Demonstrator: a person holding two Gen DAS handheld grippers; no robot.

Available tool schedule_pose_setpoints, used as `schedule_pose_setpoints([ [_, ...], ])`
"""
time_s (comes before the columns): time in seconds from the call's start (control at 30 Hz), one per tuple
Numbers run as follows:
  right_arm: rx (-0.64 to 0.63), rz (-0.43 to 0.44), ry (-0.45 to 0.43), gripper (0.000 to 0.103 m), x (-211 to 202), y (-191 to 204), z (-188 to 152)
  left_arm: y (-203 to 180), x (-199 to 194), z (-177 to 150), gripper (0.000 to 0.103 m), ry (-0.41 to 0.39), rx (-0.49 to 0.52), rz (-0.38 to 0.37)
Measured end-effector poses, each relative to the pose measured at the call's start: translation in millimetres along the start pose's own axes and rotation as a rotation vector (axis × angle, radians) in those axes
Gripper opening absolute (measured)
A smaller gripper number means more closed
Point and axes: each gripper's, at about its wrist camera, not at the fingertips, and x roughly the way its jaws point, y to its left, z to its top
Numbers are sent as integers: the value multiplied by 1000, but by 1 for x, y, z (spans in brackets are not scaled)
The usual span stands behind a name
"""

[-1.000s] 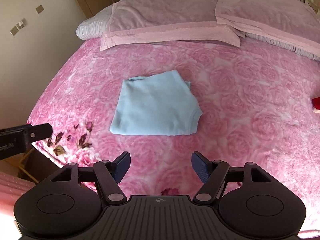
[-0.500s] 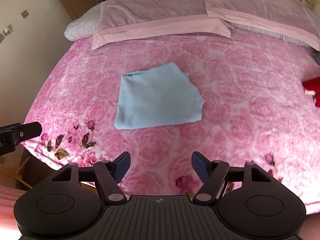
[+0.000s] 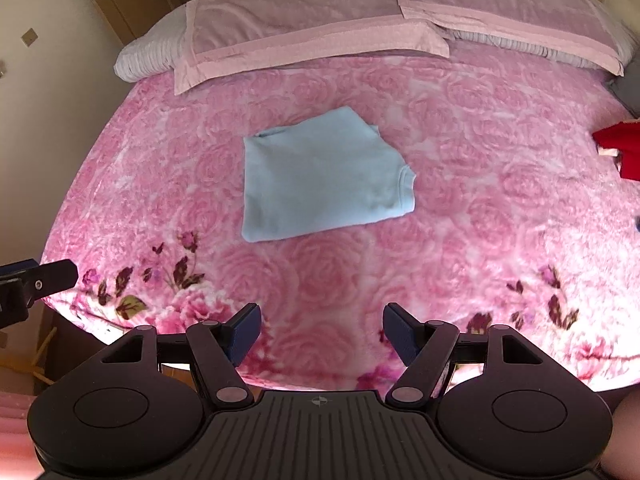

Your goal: Fold clothes

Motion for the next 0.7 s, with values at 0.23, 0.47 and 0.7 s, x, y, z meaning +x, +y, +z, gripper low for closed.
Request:
schedule_pose_setpoints([
  [0.23,-27,-29,-5,71,3,22,-10,20,3,-13,53,34,-21,-16],
  [0.47,-57,-44,-12,71,4,37,-11,32,6,-16,54,53,-39,-26],
  [0.7,-82,-62,-6,71,12,43,-2,37,20,-8,54,72,-54,-39],
])
